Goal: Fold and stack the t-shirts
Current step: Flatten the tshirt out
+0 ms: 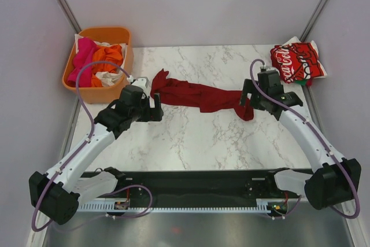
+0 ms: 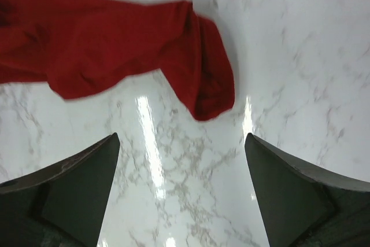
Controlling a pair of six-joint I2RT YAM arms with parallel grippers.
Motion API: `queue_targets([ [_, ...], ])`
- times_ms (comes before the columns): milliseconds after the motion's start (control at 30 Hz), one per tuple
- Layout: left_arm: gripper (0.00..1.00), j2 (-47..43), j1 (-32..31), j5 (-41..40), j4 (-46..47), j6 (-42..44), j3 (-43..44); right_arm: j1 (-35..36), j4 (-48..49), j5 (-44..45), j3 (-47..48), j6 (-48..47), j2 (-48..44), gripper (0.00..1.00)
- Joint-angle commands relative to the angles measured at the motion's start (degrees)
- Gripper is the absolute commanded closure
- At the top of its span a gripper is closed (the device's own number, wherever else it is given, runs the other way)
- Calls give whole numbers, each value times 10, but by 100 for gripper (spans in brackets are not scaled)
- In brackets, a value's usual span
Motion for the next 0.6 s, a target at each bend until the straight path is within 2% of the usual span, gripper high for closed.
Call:
queue_targets([
  [0, 1, -8, 3, -4, 15, 14, -7, 1, -8, -97, -55, 43, -27, 2],
  [133, 1, 3, 3, -3, 15, 12, -1, 22, 126, -238, -148, 113, -34, 7],
  [367, 1, -4, 6, -2, 15, 14, -5, 100, 256, -221, -138, 145, 121, 12],
  [567, 1, -14, 6, -4, 14, 13, -7, 156, 238, -150, -38, 116, 266, 16],
])
